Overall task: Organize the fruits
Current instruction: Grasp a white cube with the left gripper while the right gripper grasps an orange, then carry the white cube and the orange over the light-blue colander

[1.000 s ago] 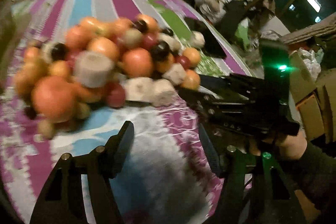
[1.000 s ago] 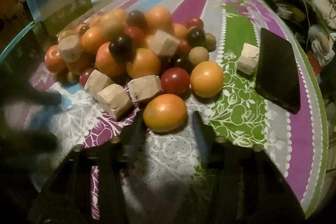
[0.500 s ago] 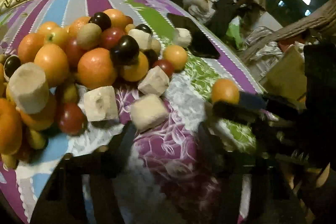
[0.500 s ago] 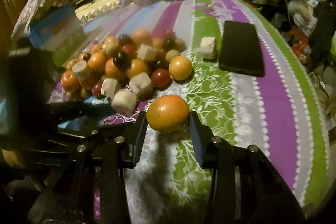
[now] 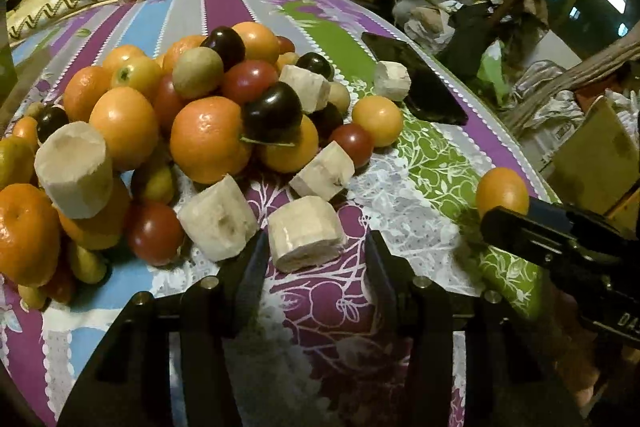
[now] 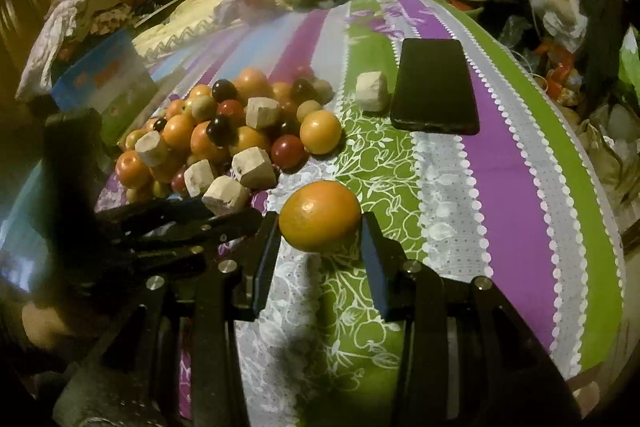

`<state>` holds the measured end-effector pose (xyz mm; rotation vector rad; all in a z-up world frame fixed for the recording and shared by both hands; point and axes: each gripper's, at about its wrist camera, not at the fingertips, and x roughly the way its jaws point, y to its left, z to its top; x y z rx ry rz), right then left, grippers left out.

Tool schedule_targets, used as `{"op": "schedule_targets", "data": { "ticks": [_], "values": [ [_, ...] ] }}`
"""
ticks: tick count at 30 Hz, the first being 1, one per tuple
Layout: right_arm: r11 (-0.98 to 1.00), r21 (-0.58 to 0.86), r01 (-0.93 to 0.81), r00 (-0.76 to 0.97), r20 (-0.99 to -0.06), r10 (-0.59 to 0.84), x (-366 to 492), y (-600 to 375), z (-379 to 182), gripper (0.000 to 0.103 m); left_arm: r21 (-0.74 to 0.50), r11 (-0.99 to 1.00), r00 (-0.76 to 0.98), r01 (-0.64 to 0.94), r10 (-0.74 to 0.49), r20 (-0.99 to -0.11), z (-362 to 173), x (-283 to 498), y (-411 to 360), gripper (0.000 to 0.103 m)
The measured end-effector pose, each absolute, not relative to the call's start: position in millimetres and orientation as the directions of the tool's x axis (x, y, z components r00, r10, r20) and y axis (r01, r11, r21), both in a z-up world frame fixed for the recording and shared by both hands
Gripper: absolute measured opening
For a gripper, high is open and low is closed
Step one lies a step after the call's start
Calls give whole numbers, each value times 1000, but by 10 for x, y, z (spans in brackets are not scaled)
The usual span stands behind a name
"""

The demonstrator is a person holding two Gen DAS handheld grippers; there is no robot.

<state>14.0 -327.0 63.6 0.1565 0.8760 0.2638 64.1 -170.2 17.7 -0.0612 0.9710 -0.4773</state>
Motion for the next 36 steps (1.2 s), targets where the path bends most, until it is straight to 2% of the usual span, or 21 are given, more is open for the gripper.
{"op": "schedule_targets", "data": {
  "ticks": [2,3,12,24,36],
  "values": [
    [964,232,-128,608,-750,261,146,-3253,631,41,-256,907,478,335,-398,-783,183,648,-1672,38],
    [967,229,-114,607,-754,251,148,-3237,632,41,-265,908,477,326,-400,-783,189,655,-1656,37],
    [985,167,29,651,-752,108,96,-3207,858,41,-249,920,507,302,-376,-775,493,458,-1485,37],
    [992,114,-47,723,-681,112,28,-2821,1524,41,-199,971,666,134,-237,-707,1504,285,-506,37],
    [983,94,-160,740,-648,183,129,-2107,1993,41,-181,983,751,0,-119,-649,2068,31,314,37]
  ]
}}
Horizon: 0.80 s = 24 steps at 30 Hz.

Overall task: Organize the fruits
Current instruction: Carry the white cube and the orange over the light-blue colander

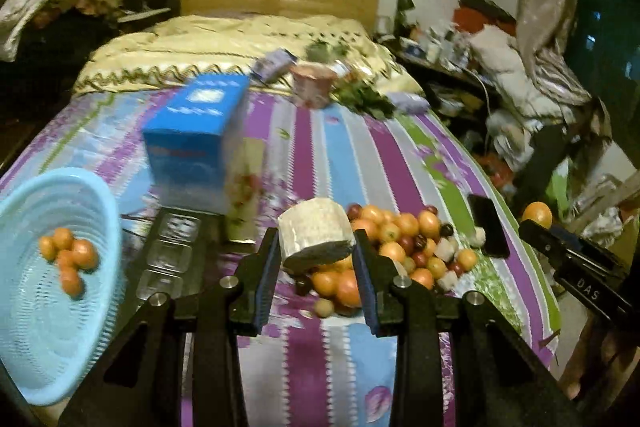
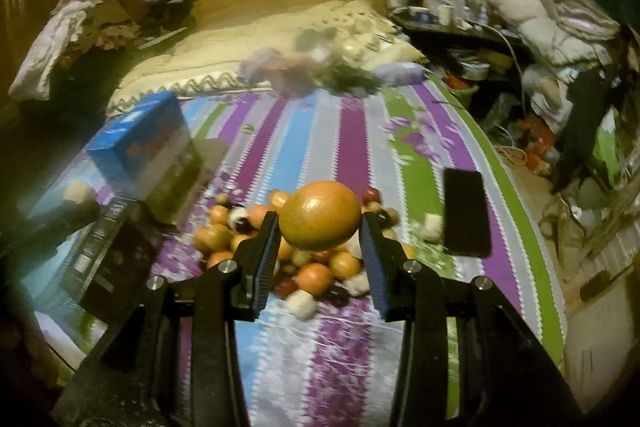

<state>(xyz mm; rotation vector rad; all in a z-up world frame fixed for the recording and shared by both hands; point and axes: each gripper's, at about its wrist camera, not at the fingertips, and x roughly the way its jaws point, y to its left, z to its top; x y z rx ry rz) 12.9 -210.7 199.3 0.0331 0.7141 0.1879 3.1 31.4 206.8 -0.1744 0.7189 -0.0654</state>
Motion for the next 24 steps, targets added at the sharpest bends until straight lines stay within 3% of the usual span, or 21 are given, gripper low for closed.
{"op": "schedule_targets", "data": {
  "ticks": [24],
  "values": [
    [904,90,-419,671,-640,375,145,-608,2435,41,-187,958,775,-219,55,-630,2462,-441,1720,37]
  ]
}}
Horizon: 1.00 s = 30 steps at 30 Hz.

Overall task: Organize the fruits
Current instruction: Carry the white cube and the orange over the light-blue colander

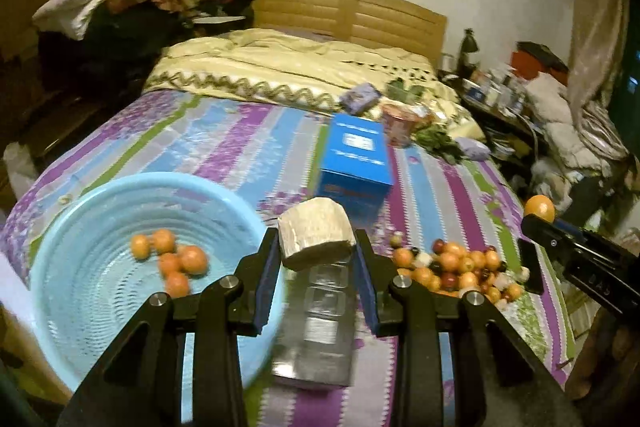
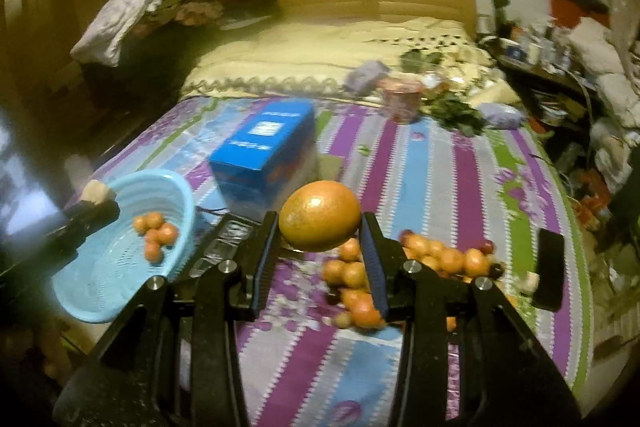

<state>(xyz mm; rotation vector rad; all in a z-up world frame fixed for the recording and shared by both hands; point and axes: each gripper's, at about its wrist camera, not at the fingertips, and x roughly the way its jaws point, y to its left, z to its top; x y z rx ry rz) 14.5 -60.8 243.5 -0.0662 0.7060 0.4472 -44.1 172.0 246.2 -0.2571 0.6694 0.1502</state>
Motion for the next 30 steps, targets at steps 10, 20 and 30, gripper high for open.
{"op": "schedule_targets", "data": {
  "ticks": [10,20,30],
  "values": [
    [831,105,-547,587,-659,470,149,157,2485,41,-196,919,748,-341,139,-649,2441,-672,2471,37],
    [730,150,-666,422,-732,535,176,981,2333,41,-204,880,689,-429,173,-704,2275,-883,3129,37],
    [673,192,-714,271,-811,519,193,1443,2129,41,-225,851,624,-475,145,-768,2046,-983,3610,37]
  ]
}}
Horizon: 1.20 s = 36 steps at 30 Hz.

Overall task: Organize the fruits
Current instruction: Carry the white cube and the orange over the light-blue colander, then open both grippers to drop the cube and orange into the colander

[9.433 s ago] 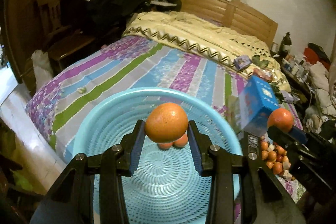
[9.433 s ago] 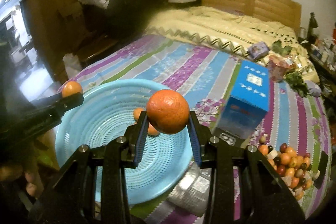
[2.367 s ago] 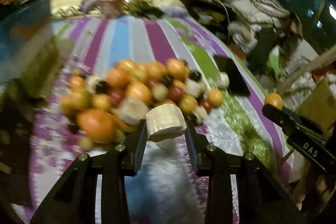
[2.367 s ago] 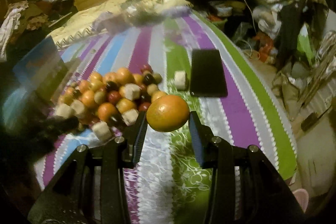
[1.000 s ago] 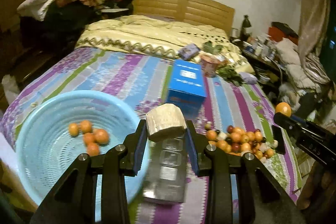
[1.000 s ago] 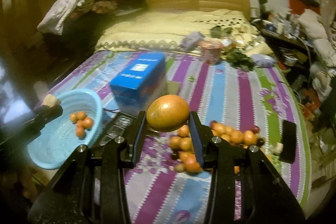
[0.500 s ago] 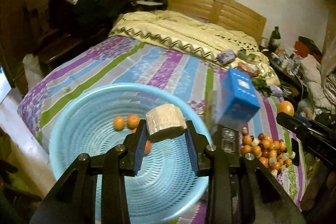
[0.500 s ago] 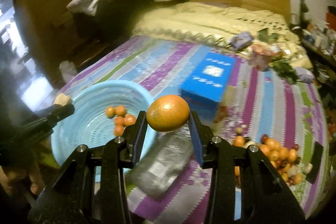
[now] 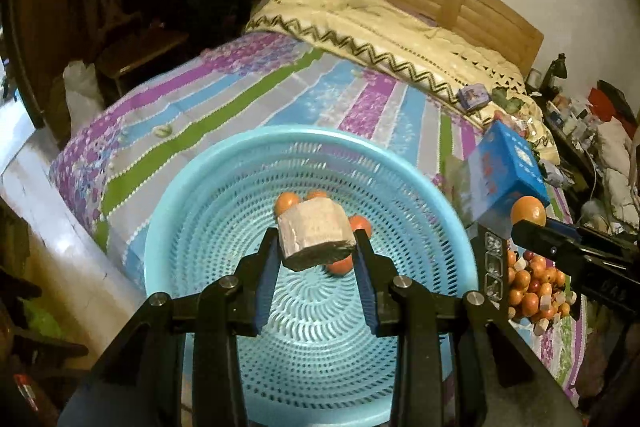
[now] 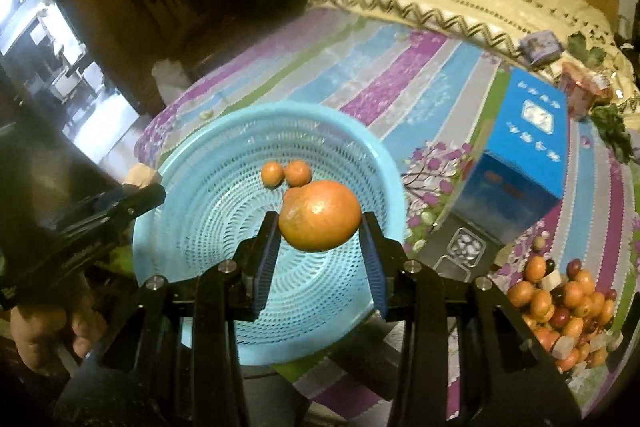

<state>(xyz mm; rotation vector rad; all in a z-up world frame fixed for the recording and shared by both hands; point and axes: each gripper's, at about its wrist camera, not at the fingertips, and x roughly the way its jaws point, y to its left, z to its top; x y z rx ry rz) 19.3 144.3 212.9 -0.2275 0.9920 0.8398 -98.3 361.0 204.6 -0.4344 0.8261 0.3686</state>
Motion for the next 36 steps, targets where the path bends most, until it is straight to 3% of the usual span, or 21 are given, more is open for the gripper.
{"op": "schedule_targets", "data": {
  "ticks": [13,32,36],
  "values": [
    [647,193,-738,132,-898,419,240,1813,1866,42,-254,829,480,-499,21,-877,1608,-917,3948,37],
    [635,195,-747,102,-911,400,244,1938,1847,42,-264,829,440,-493,-24,-898,1513,-839,3960,37],
    [636,202,-745,97,-910,404,252,1924,1833,42,-262,837,410,-480,-50,-911,1415,-800,3929,52]
  ]
}}
